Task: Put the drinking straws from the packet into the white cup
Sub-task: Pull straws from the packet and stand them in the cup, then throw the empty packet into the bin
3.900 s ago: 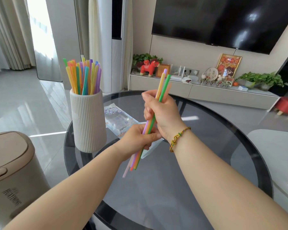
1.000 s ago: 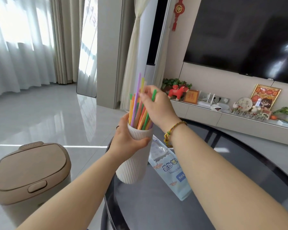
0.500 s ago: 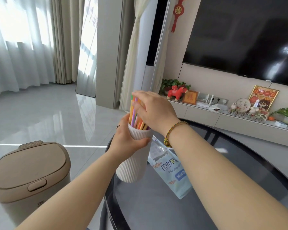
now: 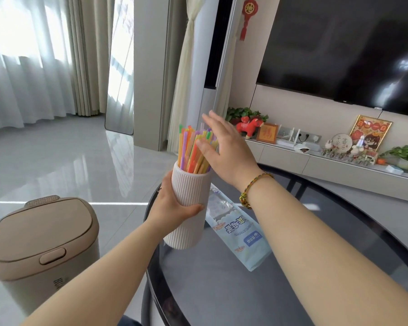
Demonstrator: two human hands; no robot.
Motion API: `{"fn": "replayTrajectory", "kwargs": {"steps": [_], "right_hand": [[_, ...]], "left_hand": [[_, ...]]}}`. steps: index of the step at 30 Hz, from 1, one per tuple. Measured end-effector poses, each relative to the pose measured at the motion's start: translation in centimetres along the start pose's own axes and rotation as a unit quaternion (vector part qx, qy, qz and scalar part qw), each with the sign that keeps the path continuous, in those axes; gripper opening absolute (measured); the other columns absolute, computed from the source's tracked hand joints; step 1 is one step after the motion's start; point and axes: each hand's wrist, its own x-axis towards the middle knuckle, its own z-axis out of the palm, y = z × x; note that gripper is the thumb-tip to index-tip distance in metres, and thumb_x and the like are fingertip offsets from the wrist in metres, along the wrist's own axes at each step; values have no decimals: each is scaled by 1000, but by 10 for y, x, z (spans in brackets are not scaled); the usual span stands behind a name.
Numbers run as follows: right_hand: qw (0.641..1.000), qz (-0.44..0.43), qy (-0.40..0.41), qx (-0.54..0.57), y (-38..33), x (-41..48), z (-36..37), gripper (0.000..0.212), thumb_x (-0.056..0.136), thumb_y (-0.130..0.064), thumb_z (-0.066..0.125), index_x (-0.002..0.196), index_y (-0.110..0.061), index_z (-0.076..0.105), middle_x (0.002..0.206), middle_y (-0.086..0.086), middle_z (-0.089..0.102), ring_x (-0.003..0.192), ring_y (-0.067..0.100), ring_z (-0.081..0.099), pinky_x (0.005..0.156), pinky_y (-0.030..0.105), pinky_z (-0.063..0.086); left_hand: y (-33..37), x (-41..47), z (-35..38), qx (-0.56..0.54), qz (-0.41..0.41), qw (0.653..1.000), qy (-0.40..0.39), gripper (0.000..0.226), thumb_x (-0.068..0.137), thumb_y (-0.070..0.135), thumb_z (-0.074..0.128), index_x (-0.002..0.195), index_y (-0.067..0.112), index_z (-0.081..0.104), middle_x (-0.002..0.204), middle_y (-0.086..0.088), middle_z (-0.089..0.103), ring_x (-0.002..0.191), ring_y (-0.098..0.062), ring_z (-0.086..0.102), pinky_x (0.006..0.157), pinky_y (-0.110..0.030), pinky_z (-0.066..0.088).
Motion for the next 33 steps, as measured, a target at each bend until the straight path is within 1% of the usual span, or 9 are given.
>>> {"fn": "replayTrajectory", "kwargs": {"steps": [5, 8, 11, 14, 17, 21, 25, 28, 33], "right_hand": [[986, 109, 113, 61, 39, -35, 4, 45, 91, -19, 48, 133, -9, 41, 145, 9, 39, 135, 21, 31, 110, 27, 21], [966, 256, 16, 36, 82, -81, 20, 43, 89, -20, 49, 131, -11, 44, 141, 6, 43, 131, 23, 35, 106, 30, 28], [906, 406, -124, -5, 120, -128, 36, 54, 88, -31, 52, 136, -14, 35, 145, 6, 37, 133, 27, 31, 107, 37, 31], [871, 466, -153, 28, 140, -156, 48, 63, 86, -35, 54, 139, -12, 28, 146, 8, 35, 134, 28, 29, 108, 39, 31], [849, 497, -157, 82, 148, -163, 57, 61, 84, -35, 54, 137, -13, 31, 142, 9, 40, 130, 29, 36, 106, 40, 34], [850, 507, -124, 70, 151, -164, 63, 61, 83, -39, 55, 136, -18, 34, 137, 7, 46, 130, 27, 33, 107, 42, 33], [853, 505, -123, 58, 155, -165, 67, 44, 84, -38, 54, 124, -21, 50, 124, 4, 58, 125, 27, 39, 103, 37, 33], [835, 520, -67, 168, 158, -157, 66, 18, 82, -27, 56, 89, -14, 66, 85, 6, 61, 96, 32, 57, 97, 40, 39], [820, 522, -64, 224, 156, -155, 66, 18, 84, -11, 47, 86, -7, 65, 70, 7, 59, 50, 19, 51, 55, 26, 42]], "left_hand": [[-3, 8, 0, 17, -30, 999, 13, 92, 62, 24, 80, 132, 24, 21, 109, 6, 40, 100, -16, 40, 82, -36, 38], [-10, -2, 9, 30, -44, 998, 26, 92, 65, 24, 78, 135, 22, 19, 121, 1, 41, 107, -19, 40, 89, -40, 38], [-23, -25, 26, 57, -88, 993, 61, 91, 70, 25, 73, 139, 21, 15, 142, -8, 31, 127, -28, 33, 102, -48, 34], [-30, -57, 48, 56, -105, 986, 118, 88, 76, 19, 68, 142, 19, 10, 152, -6, 15, 138, -26, 17, 111, -42, 21], [-29, -81, 69, 87, -66, 982, 157, 76, 78, 12, 65, 139, 12, 22, 150, -9, 20, 138, -24, 15, 111, -35, 16], [-25, -89, 85, 136, 41, 990, 25, 46, 79, 7, 62, 123, 9, 47, 126, -6, 48, 122, -29, 44, 99, -28, 30], [-27, -85, 112, 199, 21, 969, -141, 46, 91, 30, 46, 134, 18, 34, 148, 0, 30, 133, -17, 33, 103, -19, 21], [-31, -80, 124, 281, 29, 946, -162, 46, 93, 37, 37, 136, 22, 30, 150, 6, 28, 133, -15, 32, 107, -23, 18], [-38, -77, 125, 284, 39, 948, -136, 45, 93, 35, 38, 136, 23, 31, 145, 5, 38, 131, -15, 36, 104, -22, 23]]}}
